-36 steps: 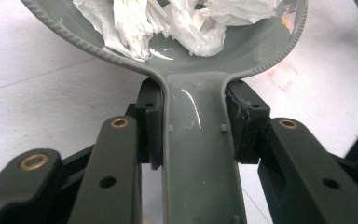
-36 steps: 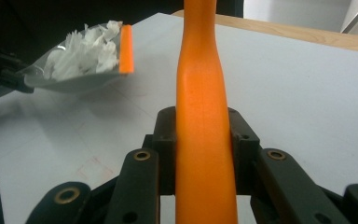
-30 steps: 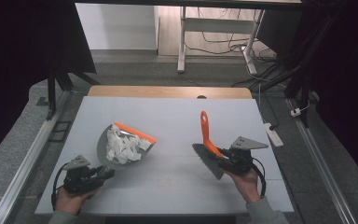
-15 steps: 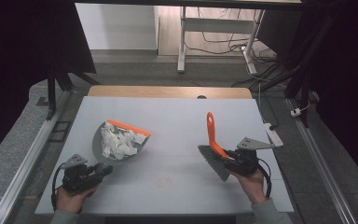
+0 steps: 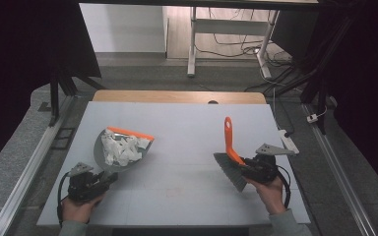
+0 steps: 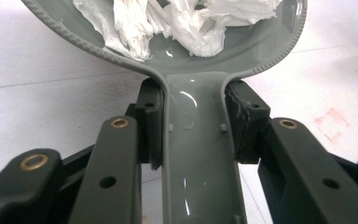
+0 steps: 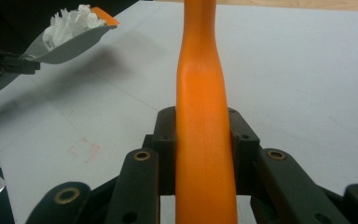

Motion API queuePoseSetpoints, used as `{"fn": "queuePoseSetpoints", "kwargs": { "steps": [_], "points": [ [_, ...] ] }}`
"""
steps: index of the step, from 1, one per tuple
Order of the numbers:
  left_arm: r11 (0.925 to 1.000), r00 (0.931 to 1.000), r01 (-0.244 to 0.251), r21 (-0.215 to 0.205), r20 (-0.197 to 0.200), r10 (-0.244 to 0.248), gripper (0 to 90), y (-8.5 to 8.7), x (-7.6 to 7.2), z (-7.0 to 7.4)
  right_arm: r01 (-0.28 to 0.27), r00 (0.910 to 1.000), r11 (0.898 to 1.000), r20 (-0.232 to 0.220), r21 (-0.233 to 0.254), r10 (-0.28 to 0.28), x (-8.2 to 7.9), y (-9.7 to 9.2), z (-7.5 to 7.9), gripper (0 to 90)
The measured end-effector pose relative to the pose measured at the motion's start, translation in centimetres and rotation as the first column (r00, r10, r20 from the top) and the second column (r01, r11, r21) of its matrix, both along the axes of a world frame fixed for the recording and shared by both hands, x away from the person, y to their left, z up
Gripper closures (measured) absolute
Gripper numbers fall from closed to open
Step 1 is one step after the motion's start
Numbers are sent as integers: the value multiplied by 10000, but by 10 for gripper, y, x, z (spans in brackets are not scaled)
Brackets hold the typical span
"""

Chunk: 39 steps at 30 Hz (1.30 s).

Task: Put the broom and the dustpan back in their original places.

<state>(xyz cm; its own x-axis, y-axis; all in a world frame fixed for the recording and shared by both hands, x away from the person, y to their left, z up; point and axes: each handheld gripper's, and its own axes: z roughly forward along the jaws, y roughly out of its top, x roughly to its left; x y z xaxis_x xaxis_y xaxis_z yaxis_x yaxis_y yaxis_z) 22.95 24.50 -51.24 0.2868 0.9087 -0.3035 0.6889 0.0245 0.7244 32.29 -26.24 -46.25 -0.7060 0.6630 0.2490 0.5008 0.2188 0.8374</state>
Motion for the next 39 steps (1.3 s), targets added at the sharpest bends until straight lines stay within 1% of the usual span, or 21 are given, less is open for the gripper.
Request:
{"fn": "queuePoseSetpoints", "kwargs": {
  "steps": [6, 8, 12, 14, 17, 19, 26, 29, 31, 33, 36, 39],
  "points": [
    [9995, 9994, -310, 71, -139, 311, 611, -8, 6, -2, 77, 9994, 9999, -338, 67, -75, 2, -4, -3, 703],
    [9990, 9988, -446, 95, -195, 448, 611, -10, 8, -3, 97, 9991, 10000, -422, 1, -97, 2, -4, -4, 703],
    [9976, 9971, -679, -139, -353, 673, 611, -11, 13, -5, 267, 9976, 9996, -640, -134, -275, 2, -5, -6, 703],
    [9959, 9950, -895, -132, -457, 888, 611, -11, 16, -7, 353, 9961, 9993, -801, -158, -365, 2, -5, -8, 703],
    [9912, 9891, -1324, -68, -659, 1317, 610, -12, 20, -10, 348, 9941, 9992, -1025, -197, -367, 3, -5, -11, 703],
    [9906, 9883, -1361, -147, -720, 1348, 611, -12, 22, -12, 347, 9936, 9992, -1068, -218, -368, 3, -5, -13, 703],
    [9914, 9863, -1311, 51, -1002, 1310, 610, -17, 30, -18, 303, 9900, 9989, -1365, -353, -349, 5, -7, -19, 703],
    [9901, 9825, -1402, 69, -1226, 1400, 611, -19, 33, -21, 252, 9883, 9987, -1493, -454, -317, 6, -6, -22, 703],
    [9885, 9796, -1508, 107, -1325, 1509, 610, -20, 35, -22, 229, 9881, 9988, -1511, -444, -294, 6, -6, -22, 703],
    [9885, 9787, -1505, 140, -1393, 1510, 610, -21, 36, -24, 178, 9877, 9990, -1543, -411, -240, 6, -6, -22, 703],
    [9895, 9779, -1432, 209, -1506, 1447, 610, -22, 37, -26, 163, 9870, 9983, -1585, -562, -250, 8, -5, -24, 703],
    [9899, 9773, -1386, 311, -1572, 1418, 609, -24, 38, -28, 269, 9866, 9971, -1584, -717, -380, 10, -6, -27, 703]
  ]
}}
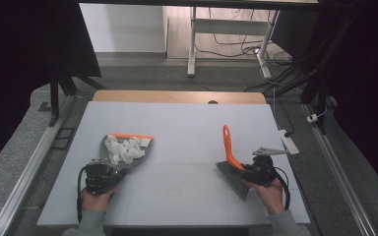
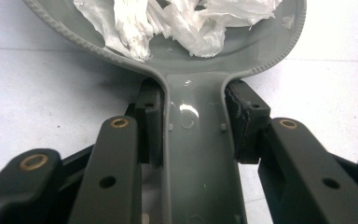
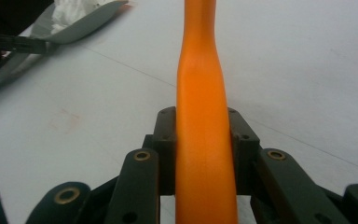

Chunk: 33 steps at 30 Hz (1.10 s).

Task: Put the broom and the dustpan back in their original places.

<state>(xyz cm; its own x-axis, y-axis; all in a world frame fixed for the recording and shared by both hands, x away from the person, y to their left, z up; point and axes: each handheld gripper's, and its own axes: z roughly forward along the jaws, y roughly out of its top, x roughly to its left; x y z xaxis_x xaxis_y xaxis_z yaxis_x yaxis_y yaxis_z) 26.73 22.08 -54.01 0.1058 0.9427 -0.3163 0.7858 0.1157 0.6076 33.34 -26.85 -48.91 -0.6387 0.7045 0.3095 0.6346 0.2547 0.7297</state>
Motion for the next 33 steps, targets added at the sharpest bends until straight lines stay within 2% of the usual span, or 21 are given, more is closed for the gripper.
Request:
{"fn": "queuePoseSetpoints", "kwargs": {
  "steps": [9, 21, 28, 33],
  "points": [
    [10000, 10000, -3, -9, 86, 3, 600, -1, 0, 0, 175, 9998, 9985, 95, -525, -170, 8, 0, -4, 699],
    [9995, 9997, 202, 243, 134, -205, 486, -1, 0, 0, 463, 9989, 9935, 75, -1041, -458, 23, -7, -8, 672],
    [9995, 9996, 139, 284, 241, -146, 439, 1, -2, 3, 622, 9981, 9904, 86, -1237, -616, 28, -10, -10, 632],
    [9995, 9992, 170, 256, 366, -180, 433, 2, -5, 7, 762, 9971, 9834, 178, -1647, -743, 30, -11, -11, 583]
  ]
}}
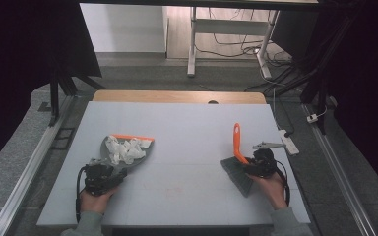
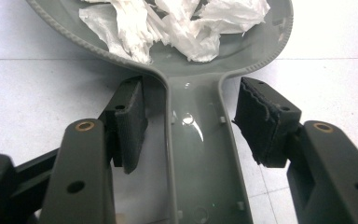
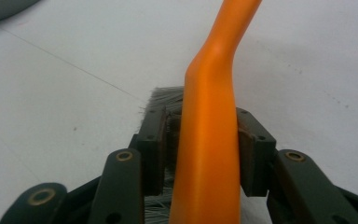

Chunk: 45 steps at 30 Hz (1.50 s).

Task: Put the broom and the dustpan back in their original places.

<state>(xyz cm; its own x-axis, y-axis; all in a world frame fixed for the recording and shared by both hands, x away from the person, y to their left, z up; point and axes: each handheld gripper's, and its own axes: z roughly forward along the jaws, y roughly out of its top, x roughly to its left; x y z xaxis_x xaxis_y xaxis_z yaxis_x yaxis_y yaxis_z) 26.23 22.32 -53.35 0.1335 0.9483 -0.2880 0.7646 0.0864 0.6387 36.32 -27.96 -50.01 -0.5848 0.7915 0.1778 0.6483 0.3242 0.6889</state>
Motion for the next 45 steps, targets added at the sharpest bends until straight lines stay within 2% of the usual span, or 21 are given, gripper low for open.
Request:
{"fn": "queuePoseSetpoints", "kwargs": {
  "steps": [4, 13, 15, 17, 18, 20, 24, 34, 45],
  "points": [
    [9999, 9997, 73, 98, 234, -76, 428, 1, -4, 4, 86, 10000, 9997, 35, -247, -85, 1, 0, -1, 553],
    [9999, 9995, 131, 49, 288, -132, 420, 7, -6, 5, 304, 9995, 9966, 48, -769, -301, 2, -2, -3, 500],
    [9999, 9995, 120, 45, 302, -121, 419, 9, -7, 5, 363, 9993, 9953, 146, -902, -352, 2, -2, -4, 488],
    [9999, 9994, 145, 23, 320, -146, 417, 10, -8, 6, 441, 9986, 9904, 342, -1310, -399, 1, -1, -5, 485],
    [9999, 9994, 156, 21, 322, -156, 416, 10, -8, 6, 449, 9983, 9898, 420, -1352, -395, 1, -2, -5, 485],
    [9998, 9993, 183, 22, 328, -183, 416, 10, -8, 6, 543, 9978, 9916, 432, -1175, -495, 1, -4, -4, 495],
    [9997, 9991, 232, 20, 365, -233, 412, 10, -8, 7, 598, 9972, 9918, 508, -1129, -544, -1, -6, -3, 487],
    [9994, 9970, 334, 77, 694, -339, 399, 12, -12, 10, 354, 9923, 9916, 1224, -1240, -202, -8, -4, 2, 484],
    [9946, 9888, 743, 729, 1238, -829, 388, 12, -21, 21, -475, 9851, 9943, 1602, -949, 624, -20, 0, 7, 485]
  ]
}}
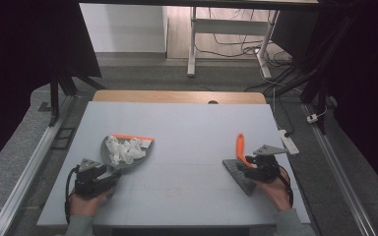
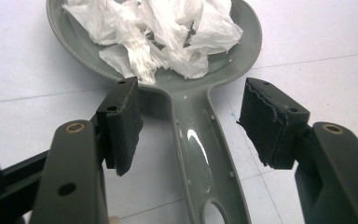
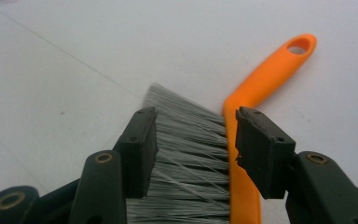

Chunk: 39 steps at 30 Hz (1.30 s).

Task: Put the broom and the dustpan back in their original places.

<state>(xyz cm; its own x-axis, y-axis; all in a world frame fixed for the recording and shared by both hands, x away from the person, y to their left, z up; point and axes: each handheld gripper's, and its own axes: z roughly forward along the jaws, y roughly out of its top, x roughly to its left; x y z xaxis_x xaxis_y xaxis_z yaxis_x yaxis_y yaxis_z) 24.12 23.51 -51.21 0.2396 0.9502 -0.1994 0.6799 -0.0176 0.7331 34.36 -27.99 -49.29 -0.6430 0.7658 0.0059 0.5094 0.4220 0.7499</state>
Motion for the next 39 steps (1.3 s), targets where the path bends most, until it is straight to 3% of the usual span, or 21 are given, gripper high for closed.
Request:
{"fn": "queuePoseSetpoints", "kwargs": {
  "steps": [6, 12, 19, 25, 29, 39],
  "points": [
    [9953, 9956, 896, 370, 237, -905, 392, -4, -3, 3, -592, 9979, 9982, 245, 15, 591, -8, 4, 2, 485],
    [9785, 9804, 1955, 663, 96, -1965, 390, -8, -2, 0, -1176, 9923, 9930, 399, 109, 1171, -16, 8, 2, 485],
    [9575, 9588, 2829, 560, 98, -2838, 390, -4, 0, -2, -1480, 9882, 9884, 438, 330, 1465, -23, 14, -1, 485],
    [9479, 9486, 3159, 417, 57, -3164, 387, -2, -1, -4, -1776, 9819, 9836, 722, 304, 1751, -34, 11, -2, 485],
    [9414, 9423, 3338, 490, 85, -3345, 385, -2, -2, -4, -1709, 9831, 9847, 727, 330, 1682, -40, 1, -4, 485],
    [9398, 9405, 3391, 431, 99, -3398, 382, -2, -4, -5, -1662, 9841, 9828, 765, 811, 1601, -41, -9, -5, 485]
  ]
}}
